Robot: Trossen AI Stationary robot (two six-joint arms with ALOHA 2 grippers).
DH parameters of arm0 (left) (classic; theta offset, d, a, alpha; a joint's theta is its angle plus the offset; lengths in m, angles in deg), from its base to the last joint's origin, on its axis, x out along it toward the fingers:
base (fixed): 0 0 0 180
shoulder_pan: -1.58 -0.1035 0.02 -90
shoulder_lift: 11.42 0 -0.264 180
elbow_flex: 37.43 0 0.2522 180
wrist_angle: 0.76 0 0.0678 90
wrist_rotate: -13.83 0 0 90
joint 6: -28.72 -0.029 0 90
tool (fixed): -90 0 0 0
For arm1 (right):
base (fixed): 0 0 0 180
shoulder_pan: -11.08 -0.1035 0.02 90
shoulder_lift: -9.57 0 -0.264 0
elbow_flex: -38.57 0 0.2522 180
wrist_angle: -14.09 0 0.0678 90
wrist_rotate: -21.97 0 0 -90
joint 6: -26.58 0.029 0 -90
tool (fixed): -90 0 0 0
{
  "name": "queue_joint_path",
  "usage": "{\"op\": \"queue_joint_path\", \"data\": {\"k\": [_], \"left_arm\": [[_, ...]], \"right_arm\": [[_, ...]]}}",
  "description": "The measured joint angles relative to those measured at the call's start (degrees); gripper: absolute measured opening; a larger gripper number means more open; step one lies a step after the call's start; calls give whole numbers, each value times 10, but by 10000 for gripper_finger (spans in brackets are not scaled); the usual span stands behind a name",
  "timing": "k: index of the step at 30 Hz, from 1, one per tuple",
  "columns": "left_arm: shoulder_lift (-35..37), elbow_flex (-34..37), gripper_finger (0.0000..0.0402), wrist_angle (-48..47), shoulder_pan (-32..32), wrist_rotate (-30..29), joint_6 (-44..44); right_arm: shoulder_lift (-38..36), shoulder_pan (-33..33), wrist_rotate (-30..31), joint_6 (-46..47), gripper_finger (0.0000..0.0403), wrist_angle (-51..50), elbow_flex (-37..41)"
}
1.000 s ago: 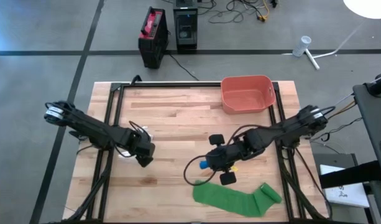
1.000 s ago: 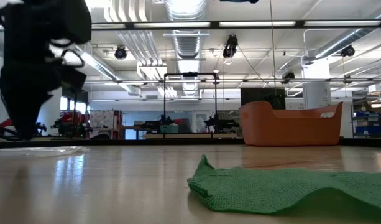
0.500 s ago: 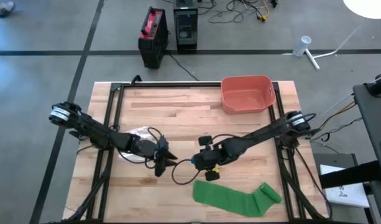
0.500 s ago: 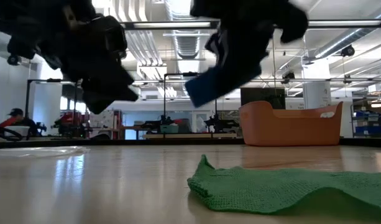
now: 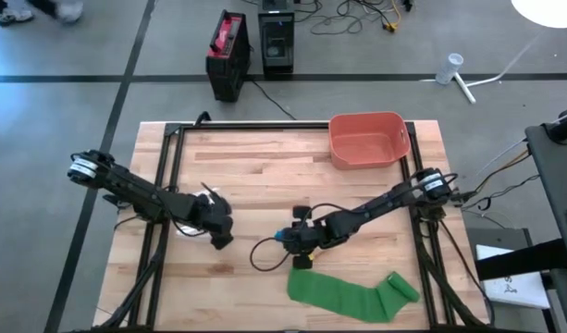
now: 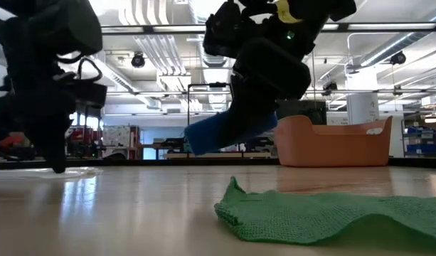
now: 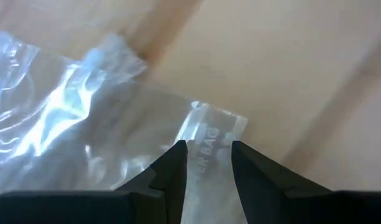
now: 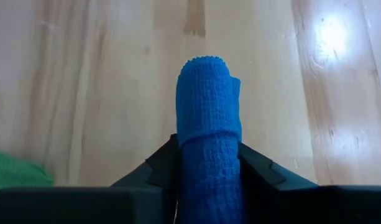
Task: Roll bandage
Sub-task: Roll the blue bandage, then open the transparent zip bag
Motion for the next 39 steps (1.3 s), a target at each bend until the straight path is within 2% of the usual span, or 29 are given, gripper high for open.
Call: {"op": "queue_joint_path", "data": {"k": [5,8,11,13,18,21,24,27,29,31,34,36,39], "left_arm": [[-2,28,116,21,0,-47,44],[1,59,116,77,1,-74,78],[0,98,116,227,0,-99,72],[-3,126,117,359,0,-98,37],[-2,168,116,699,0,-90,-126],[0,167,116,790,1,-66,-214],[24,149,116,770,1,-64,-262],[55,126,116,628,-2,-87,-275],[77,103,115,490,-2,-126,-243],[91,84,115,339,-2,-167,-176],[98,76,114,184,-2,-196,-71],[97,84,114,169,-2,-204,-40],[84,117,114,208,-3,-211,-40]], "right_arm": [[-5,-1,2,12,157,30,-4],[-4,-1,-2,13,185,42,-3],[-3,0,-2,14,213,48,-3],[-3,0,-2,14,232,49,-3],[-3,0,-2,12,271,74,-3],[-3,2,6,0,286,104,-3],[-3,9,47,-3,294,132,-3],[-3,29,78,17,293,148,-3],[-3,48,75,32,287,155,-3],[-3,67,73,30,279,155,-3],[3,92,73,-4,268,164,1],[21,102,73,-53,262,189,1],[68,106,52,-171,256,236,-6]]}}
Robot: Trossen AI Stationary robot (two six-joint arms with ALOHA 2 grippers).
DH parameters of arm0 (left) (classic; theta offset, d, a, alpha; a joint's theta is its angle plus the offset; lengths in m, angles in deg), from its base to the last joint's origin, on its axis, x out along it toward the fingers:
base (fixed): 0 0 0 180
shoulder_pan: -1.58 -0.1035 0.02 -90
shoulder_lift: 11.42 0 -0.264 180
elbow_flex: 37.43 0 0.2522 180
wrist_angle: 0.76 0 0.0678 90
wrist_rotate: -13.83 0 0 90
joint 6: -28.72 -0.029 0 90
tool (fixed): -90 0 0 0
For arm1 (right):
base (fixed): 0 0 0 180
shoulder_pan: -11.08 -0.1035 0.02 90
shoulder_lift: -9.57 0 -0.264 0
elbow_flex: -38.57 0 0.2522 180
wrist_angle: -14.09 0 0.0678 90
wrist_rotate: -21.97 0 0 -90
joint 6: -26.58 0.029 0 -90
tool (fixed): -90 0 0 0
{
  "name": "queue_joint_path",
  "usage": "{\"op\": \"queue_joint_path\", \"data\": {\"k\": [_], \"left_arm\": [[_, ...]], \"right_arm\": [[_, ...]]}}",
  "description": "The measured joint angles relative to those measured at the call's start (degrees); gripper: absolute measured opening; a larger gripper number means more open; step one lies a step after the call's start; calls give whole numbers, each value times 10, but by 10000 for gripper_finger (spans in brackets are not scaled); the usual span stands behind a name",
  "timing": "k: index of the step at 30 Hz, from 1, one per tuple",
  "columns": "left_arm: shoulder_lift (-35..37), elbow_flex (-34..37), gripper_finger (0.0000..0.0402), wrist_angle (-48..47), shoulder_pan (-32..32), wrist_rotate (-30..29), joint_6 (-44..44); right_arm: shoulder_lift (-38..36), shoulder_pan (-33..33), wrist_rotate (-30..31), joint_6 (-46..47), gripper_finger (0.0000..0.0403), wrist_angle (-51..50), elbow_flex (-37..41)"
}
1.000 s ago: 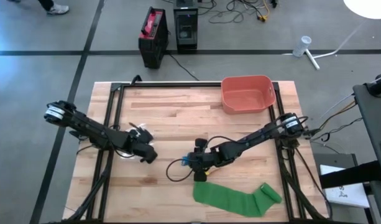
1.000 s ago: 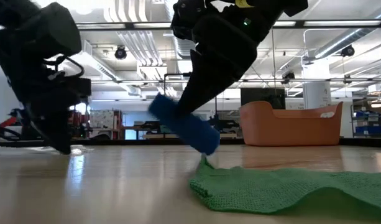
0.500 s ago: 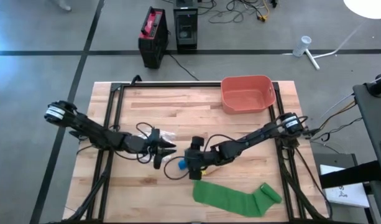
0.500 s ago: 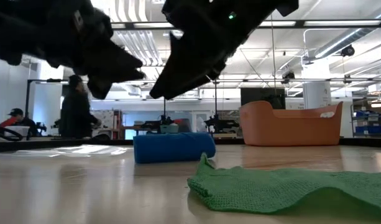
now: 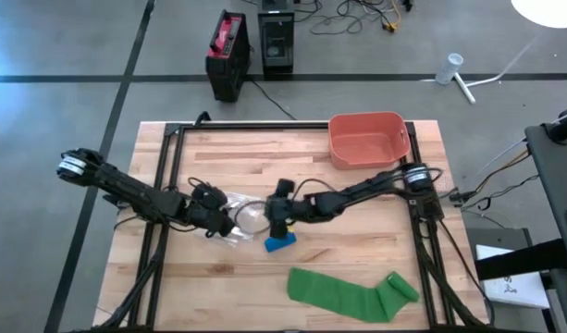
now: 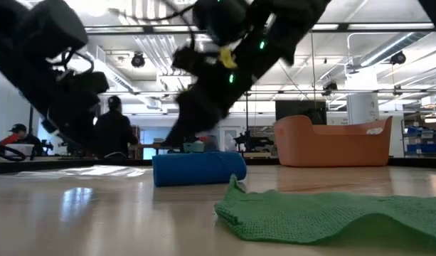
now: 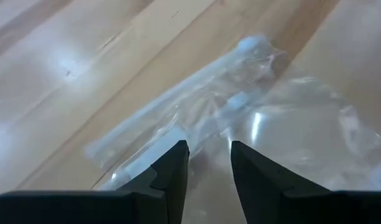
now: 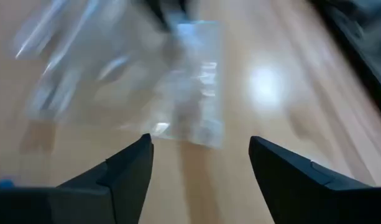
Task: Roll bandage
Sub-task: Open the transparent zip bag
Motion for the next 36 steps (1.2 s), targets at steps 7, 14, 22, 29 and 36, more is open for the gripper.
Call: {"op": "queue_joint_path", "data": {"k": [7,14,22,29,36], "left_arm": [[-47,72,114,157,-29,-18,-36],[-106,113,114,326,-40,-12,-64],[-159,116,114,417,-40,-7,-79],[-194,95,114,450,-39,24,-101],[-214,89,113,459,-39,27,-102]], "right_arm": [[93,2,58,-126,258,-23,-84],[119,14,-14,-141,249,-164,-180],[119,14,-70,-244,230,-331,-267],[130,41,-70,-345,217,-353,-264],[133,40,-65,-352,204,-429,-257]]}}
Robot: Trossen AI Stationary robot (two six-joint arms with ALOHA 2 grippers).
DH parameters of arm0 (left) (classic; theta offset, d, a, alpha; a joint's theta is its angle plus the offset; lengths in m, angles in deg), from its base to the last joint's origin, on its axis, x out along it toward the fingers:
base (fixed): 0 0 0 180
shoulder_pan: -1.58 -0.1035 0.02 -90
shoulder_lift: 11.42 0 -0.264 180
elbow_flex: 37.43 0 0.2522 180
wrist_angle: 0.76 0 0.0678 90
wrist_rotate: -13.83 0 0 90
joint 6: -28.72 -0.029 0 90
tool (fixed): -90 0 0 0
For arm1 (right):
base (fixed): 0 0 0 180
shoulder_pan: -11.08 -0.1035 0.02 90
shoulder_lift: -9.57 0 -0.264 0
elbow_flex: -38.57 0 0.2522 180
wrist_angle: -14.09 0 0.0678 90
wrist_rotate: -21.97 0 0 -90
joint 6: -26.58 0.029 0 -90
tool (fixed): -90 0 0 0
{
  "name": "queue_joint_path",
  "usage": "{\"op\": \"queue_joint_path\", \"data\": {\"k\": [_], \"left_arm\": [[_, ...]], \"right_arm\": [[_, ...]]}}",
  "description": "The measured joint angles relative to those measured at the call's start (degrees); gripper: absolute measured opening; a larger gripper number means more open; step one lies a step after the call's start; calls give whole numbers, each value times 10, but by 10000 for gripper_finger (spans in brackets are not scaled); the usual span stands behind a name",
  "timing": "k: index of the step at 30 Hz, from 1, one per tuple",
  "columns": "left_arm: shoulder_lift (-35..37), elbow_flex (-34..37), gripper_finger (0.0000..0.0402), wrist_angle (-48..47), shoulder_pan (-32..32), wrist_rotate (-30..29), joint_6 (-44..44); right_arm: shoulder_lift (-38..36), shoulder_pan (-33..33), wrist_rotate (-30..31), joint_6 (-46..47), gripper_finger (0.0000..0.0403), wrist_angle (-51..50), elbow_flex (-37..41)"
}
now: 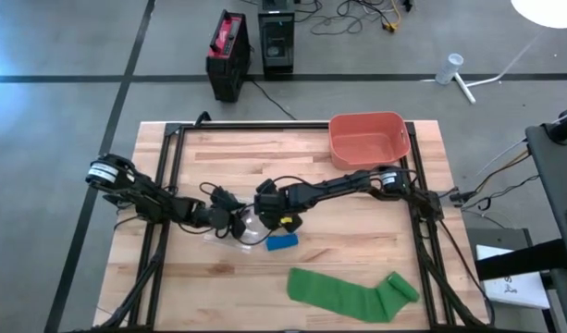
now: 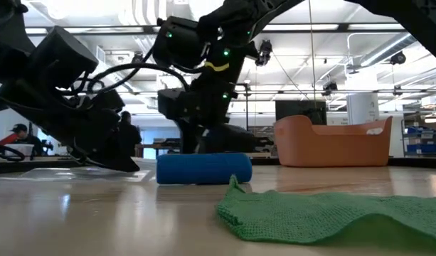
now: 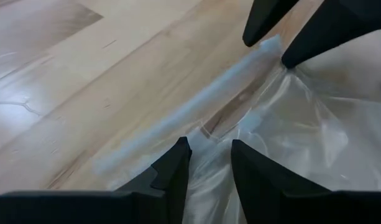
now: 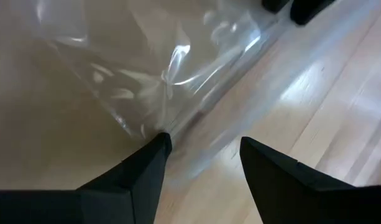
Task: Roll bandage
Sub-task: Open the transparent zip bag
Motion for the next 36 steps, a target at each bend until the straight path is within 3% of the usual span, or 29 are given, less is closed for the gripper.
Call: {"op": "queue_joint_path", "data": {"k": [10,16,28,36], "left_arm": [[1,3,115,12,0,3,-3],[0,3,114,16,0,3,-4],[0,3,114,16,0,2,-13],[0,3,114,15,0,2,-17]], "right_arm": [[-55,-9,-10,2,207,-61,6],[-32,3,-7,36,201,-30,11],[0,-14,8,14,201,46,6],[3,-25,-20,33,186,66,-28]]}}
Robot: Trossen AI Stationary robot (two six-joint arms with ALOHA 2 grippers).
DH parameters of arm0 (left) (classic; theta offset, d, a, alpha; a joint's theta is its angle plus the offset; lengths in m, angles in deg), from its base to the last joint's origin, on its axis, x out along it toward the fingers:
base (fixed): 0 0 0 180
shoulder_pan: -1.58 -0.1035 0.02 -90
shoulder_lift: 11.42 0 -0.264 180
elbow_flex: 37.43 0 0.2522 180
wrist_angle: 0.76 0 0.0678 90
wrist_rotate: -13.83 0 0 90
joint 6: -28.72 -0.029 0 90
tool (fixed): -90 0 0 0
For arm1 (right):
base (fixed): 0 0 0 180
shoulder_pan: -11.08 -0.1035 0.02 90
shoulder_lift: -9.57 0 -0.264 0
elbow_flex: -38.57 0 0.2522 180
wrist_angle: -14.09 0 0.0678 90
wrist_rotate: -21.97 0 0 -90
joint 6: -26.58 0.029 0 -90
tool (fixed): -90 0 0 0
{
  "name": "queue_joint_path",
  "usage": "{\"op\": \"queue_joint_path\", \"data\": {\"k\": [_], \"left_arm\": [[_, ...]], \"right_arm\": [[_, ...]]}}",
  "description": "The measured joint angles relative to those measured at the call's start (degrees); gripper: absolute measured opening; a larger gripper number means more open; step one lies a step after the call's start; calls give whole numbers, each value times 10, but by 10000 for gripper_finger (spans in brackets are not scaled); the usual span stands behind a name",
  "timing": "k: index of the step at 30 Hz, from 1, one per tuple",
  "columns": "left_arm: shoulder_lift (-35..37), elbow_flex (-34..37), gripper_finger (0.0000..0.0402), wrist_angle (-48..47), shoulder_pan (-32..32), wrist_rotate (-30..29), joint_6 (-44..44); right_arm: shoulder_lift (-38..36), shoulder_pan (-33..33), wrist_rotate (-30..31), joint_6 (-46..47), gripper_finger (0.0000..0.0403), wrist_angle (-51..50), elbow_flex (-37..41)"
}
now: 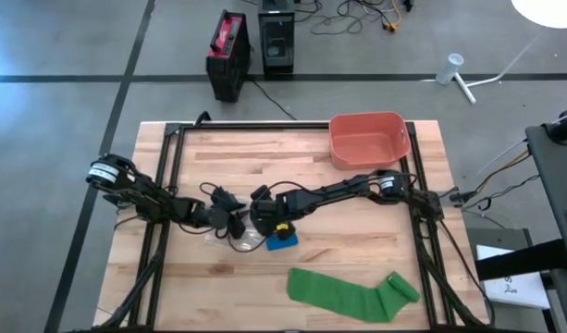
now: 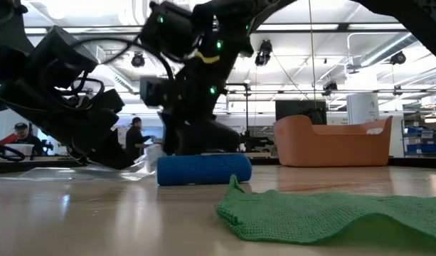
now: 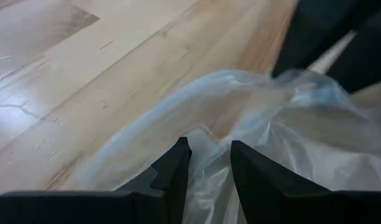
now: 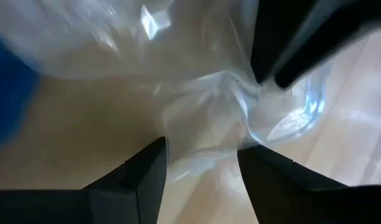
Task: Roll bandage
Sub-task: Open the transparent zip bag
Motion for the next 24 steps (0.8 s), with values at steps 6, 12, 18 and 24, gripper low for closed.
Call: {"op": "queue_joint_path", "data": {"k": [6,12,18,24], "left_arm": [[0,0,114,-2,0,0,-2],[0,0,114,-2,0,0,-2],[0,0,114,-2,0,0,-1],[0,0,114,-1,0,0,0]], "right_arm": [[-20,-15,9,31,183,-27,-33],[-22,-27,10,68,183,-37,-62],[-22,-14,15,97,177,-39,-44],[-22,-3,15,119,166,-25,-12]]}}
